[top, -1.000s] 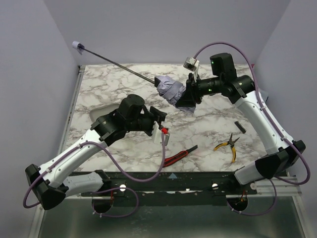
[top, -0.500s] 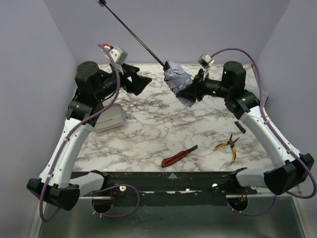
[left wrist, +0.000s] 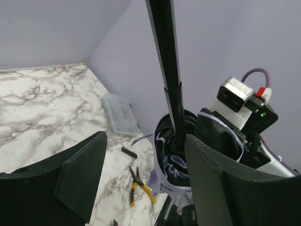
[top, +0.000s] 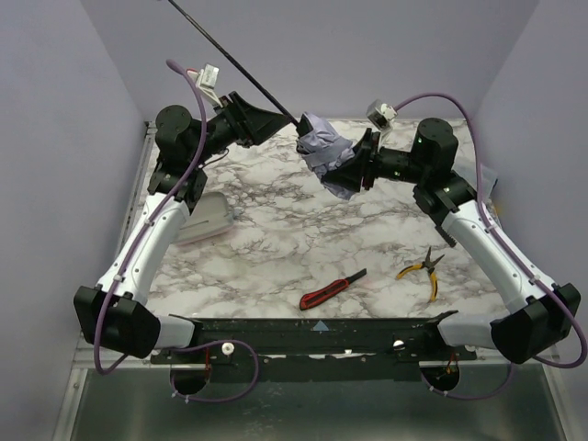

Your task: Open the umbrella

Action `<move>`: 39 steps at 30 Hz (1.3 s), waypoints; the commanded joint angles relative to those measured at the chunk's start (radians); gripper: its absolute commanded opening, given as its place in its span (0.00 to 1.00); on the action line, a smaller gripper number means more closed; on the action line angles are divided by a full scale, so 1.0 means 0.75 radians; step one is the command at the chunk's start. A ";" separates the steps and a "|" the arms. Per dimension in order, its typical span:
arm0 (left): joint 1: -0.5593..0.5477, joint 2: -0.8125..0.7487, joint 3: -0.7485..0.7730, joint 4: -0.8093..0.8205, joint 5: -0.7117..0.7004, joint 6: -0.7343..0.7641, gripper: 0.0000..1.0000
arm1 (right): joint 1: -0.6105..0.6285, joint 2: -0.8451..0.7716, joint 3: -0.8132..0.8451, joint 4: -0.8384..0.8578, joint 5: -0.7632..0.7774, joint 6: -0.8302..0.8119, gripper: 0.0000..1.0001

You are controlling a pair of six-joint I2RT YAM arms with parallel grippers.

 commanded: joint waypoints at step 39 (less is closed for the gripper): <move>-0.487 0.126 0.462 -1.047 -0.148 1.849 0.00 | -0.324 -0.069 -0.103 -0.335 0.273 0.004 0.96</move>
